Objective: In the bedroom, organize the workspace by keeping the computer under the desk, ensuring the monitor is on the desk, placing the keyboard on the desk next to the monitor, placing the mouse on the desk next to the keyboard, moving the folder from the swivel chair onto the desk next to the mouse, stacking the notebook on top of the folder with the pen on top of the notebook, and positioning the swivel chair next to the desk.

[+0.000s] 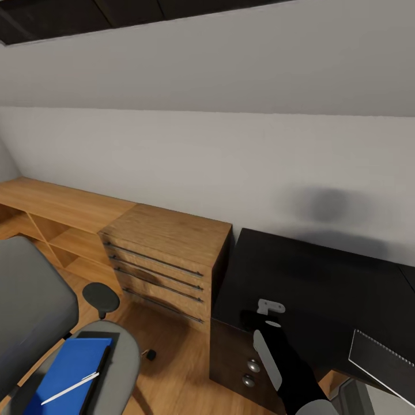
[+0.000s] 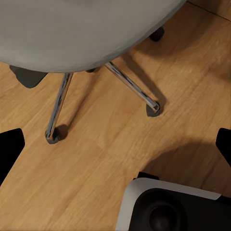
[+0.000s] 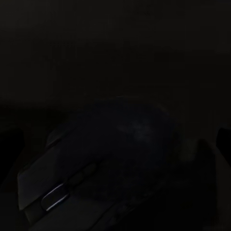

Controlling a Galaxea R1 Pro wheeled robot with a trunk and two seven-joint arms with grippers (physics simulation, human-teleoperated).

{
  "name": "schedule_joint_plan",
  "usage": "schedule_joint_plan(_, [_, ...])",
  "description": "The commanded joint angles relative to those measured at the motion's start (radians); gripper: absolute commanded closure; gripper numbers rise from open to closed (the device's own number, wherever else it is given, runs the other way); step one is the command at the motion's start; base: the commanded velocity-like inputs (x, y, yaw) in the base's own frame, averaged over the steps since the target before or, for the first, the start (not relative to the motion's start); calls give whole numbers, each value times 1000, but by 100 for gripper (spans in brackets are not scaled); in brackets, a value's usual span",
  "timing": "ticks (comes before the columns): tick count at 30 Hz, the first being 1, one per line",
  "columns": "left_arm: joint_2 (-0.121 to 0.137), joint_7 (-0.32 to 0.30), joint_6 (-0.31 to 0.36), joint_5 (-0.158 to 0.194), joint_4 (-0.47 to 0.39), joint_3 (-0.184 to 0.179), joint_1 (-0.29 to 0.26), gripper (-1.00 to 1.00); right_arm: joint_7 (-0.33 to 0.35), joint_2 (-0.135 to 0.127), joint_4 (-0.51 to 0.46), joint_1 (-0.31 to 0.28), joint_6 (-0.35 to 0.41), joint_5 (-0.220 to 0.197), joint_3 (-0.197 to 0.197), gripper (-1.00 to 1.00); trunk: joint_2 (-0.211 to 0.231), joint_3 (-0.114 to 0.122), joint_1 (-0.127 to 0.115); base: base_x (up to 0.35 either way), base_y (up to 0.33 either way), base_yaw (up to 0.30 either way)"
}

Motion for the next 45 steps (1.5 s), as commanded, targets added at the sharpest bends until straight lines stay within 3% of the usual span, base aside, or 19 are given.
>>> schedule_joint_plan(1, [0, -11, 0, 3, -2, 8, 1, -100, -9, 0, -1, -1, 2, -10, 3, -100, -1, -1, 0, 0, 0, 0])
schedule_joint_plan(17, [0, -11, 0, 2, -2, 8, 1, -100, -9, 0, -1, -1, 2, -10, 3, -100, -1, -1, 0, 0, 0, 0])
schedule_joint_plan(18, [0, -11, 0, 2, -2, 8, 1, -100, -9, 0, -1, -1, 2, -10, 3, 100, -1, -1, 0, 0, 0, 0])
schedule_joint_plan(45, [1, -10, 2, 3, -2, 9, 1, -100, -11, 0, -1, -1, 2, -9, 2, 100, -1, -1, 0, 0, 0, 0])
